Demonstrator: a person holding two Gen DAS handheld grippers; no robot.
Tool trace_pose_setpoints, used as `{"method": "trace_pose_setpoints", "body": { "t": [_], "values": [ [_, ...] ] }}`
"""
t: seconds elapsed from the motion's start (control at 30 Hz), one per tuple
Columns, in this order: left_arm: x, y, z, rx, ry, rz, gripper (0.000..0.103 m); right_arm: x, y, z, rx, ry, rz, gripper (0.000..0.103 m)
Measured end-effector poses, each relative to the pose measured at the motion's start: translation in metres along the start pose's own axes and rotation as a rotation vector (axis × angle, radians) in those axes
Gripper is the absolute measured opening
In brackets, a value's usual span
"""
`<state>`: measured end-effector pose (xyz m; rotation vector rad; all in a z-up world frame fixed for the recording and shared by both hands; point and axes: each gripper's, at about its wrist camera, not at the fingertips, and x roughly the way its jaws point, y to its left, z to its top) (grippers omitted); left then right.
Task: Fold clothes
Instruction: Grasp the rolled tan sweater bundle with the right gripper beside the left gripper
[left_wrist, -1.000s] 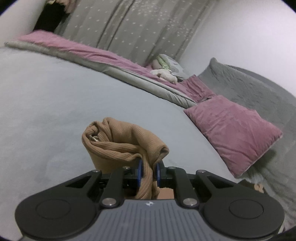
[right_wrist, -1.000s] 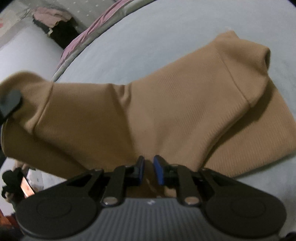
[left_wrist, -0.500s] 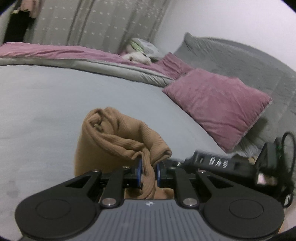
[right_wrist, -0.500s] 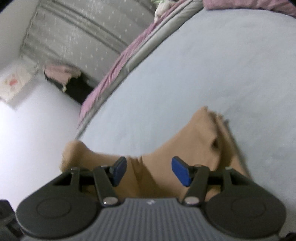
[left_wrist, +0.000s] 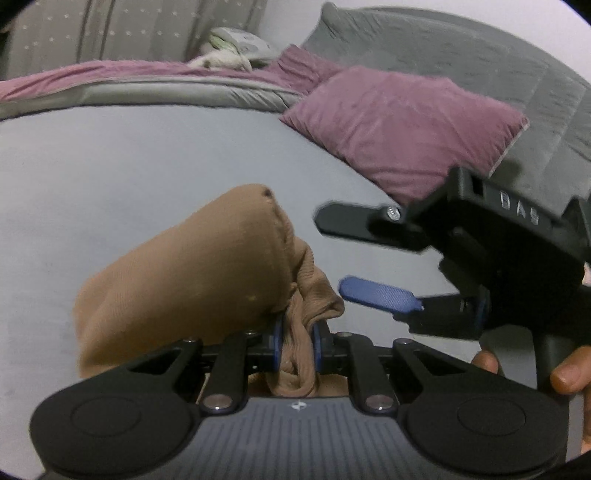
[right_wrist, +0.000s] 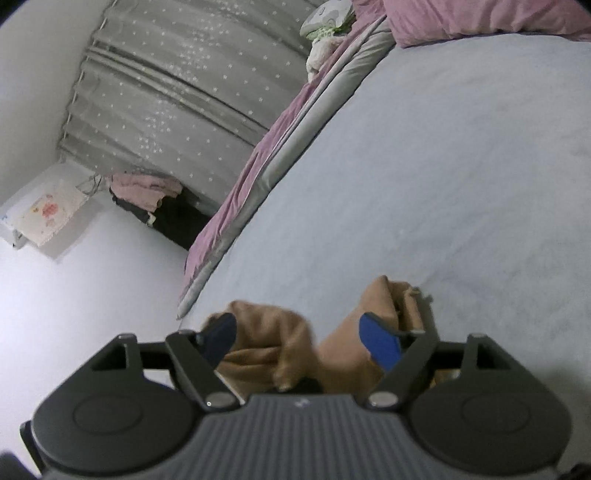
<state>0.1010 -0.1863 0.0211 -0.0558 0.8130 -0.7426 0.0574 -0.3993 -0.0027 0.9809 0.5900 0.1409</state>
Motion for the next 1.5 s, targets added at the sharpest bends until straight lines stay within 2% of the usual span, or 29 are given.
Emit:
{"method": "trace_pose_setpoints", "body": {
  "t": [0.13, 0.27, 0.53, 0.7, 0.83, 1.07, 1.2, 1.3, 1.5],
  "values": [
    [0.015, -0.001, -0.004, 0.035, 0.019, -0.038, 0.02, 0.003, -0.006, -0.003, 0.007, 0.008, 0.004, 0.077],
    [0.006, 0.002, -0.011, 0.051, -0.001, -0.102, 0.029, 0.011, -0.013, -0.005, 0.017, 0.02, 0.006, 0.077],
    [-0.019, 0.009, -0.021, 0.088, -0.053, -0.216, 0.029, 0.014, -0.015, -0.011, -0.001, 0.036, 0.034, 0.078],
    [-0.057, 0.021, -0.017, 0.114, -0.144, -0.189, 0.029, 0.01, -0.014, -0.009, -0.014, 0.027, 0.04, 0.078],
    [-0.076, 0.043, -0.017, 0.098, -0.22, -0.122, 0.029, 0.004, -0.011, -0.007, -0.052, 0.006, 0.038, 0.077],
    [-0.066, 0.079, -0.027, 0.011, -0.278, -0.07, 0.024, -0.006, -0.006, -0.004, -0.117, -0.031, 0.036, 0.074],
    [-0.057, 0.091, -0.03, -0.043, -0.304, -0.094, 0.023, -0.009, 0.009, -0.008, -0.269, -0.027, 0.029, 0.074],
    [-0.055, 0.095, -0.029, -0.053, -0.324, -0.096, 0.023, -0.006, 0.025, -0.017, -0.4, -0.013, -0.01, 0.074],
    [-0.053, 0.102, -0.026, -0.068, -0.331, -0.108, 0.023, 0.006, 0.045, -0.041, -0.637, 0.021, -0.11, 0.086]
  ]
}}
